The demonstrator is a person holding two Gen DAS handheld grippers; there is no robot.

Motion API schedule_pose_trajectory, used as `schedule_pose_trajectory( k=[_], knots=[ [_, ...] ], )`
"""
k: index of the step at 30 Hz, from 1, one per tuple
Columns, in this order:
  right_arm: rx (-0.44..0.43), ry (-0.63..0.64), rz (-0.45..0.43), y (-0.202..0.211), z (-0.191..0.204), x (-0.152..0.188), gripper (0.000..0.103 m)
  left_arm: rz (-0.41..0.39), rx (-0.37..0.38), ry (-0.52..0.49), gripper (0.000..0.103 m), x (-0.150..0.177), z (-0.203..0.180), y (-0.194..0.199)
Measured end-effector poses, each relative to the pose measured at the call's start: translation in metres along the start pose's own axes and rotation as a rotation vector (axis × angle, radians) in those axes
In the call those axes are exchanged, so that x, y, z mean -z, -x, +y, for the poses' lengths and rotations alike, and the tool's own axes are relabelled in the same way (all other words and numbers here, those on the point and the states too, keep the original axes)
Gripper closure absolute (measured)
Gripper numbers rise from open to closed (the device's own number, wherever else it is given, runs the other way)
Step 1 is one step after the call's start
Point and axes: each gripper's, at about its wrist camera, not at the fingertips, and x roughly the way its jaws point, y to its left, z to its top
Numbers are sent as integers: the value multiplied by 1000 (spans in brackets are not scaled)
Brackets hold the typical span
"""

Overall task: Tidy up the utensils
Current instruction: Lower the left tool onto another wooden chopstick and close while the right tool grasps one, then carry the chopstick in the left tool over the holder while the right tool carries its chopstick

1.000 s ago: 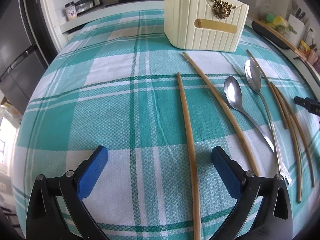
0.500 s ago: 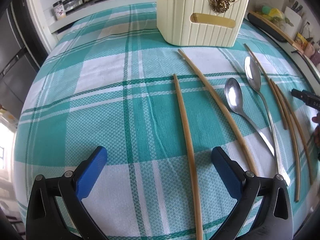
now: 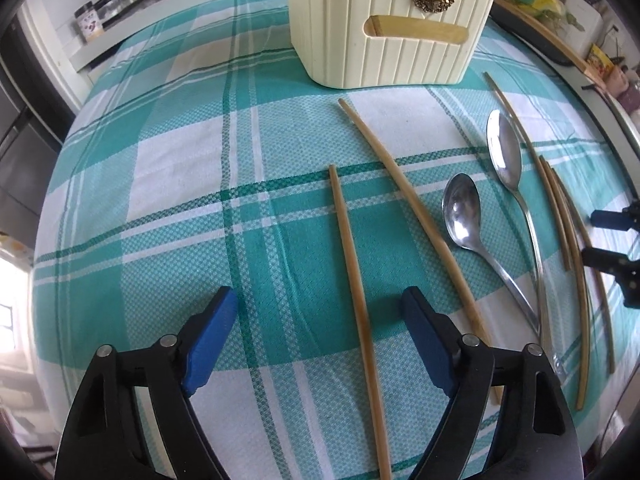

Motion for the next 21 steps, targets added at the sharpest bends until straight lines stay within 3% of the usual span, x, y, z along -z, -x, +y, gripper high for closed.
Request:
schedule_pose_trajectory(
  k=[1, 4, 5, 7, 8, 9, 12, 15, 21],
  knots=[
    [5, -8, -35, 2, -1, -2, 45, 2, 0, 0, 22, -1, 0, 0],
    [-6, -35, -22, -2, -7, -16, 55, -7, -5, 4, 30, -6, -1, -1],
    [3, -31, -25, -4, -8, -23, 59, -14, -5, 5, 37, -11, -1, -2],
    [8, -45, -22, -9, -13, -39, 81, -29, 10, 4, 63, -21, -3, -3],
    [4, -58, -20, -11, -16, -46, 94, -34, 9, 1, 90, -26, -3, -4],
    [-17, -69, -22, -12, -19, -52, 97, -29, 13, 6, 99, -31, -2, -6],
    [-34, -98, -97, 4, -27, -60, 97, -67, 22, 43, 100, -33, 3, 5],
    [-87, -109, -252, 53, -24, -56, 97, -202, 83, 67, 100, -26, 10, 46],
    [-71, -16, -505, 155, -6, -40, 97, -418, 190, 86, 99, -11, 20, 135]
  ],
)
